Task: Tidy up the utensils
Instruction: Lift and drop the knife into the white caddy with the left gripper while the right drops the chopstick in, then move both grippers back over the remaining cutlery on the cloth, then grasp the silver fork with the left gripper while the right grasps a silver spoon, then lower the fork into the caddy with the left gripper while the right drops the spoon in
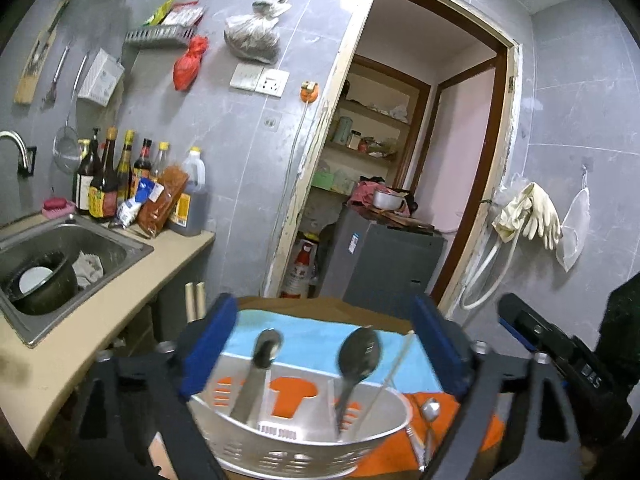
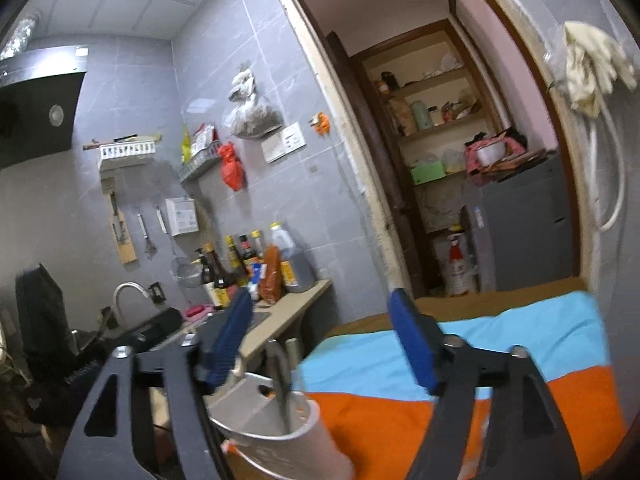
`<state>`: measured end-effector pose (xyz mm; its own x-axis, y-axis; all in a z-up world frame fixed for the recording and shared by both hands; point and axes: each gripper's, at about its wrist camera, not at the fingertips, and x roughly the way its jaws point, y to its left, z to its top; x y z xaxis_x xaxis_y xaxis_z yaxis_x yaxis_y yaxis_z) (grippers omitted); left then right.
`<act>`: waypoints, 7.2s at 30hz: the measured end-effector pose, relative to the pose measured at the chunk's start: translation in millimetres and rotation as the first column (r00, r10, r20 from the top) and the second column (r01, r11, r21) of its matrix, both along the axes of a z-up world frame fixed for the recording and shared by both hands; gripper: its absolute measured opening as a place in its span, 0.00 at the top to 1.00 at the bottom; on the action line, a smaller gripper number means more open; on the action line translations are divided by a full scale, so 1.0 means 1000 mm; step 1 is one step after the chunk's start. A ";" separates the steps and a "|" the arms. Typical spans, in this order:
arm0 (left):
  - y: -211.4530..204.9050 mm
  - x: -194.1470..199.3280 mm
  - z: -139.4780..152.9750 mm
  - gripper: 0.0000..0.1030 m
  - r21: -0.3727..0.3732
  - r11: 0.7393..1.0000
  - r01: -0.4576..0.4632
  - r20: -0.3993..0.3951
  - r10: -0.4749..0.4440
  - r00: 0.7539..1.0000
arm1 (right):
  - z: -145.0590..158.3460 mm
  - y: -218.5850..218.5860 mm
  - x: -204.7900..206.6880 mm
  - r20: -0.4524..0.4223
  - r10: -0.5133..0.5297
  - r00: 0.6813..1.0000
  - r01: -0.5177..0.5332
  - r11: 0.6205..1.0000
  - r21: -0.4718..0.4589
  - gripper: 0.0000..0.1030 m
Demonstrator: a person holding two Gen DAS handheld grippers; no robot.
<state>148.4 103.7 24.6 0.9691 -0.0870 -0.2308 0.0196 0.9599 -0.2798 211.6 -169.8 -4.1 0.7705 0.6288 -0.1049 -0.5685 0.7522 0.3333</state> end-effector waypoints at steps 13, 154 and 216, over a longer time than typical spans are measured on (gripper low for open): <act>-0.116 -0.001 -0.005 0.04 0.103 0.995 0.007 -0.020 -0.005 1.000 | 0.001 -0.098 0.003 0.005 -0.085 0.996 0.085 0.991 -0.102 0.00; 0.056 0.032 -0.079 0.97 -0.108 0.994 -0.022 0.197 0.043 0.979 | -0.029 0.118 -0.014 0.234 -0.129 0.964 0.235 0.827 -0.511 0.99; 0.000 -0.006 0.000 0.20 0.025 0.999 0.021 0.054 -0.022 0.998 | 0.011 0.030 -0.012 0.039 -0.133 0.990 0.138 0.961 -0.240 0.35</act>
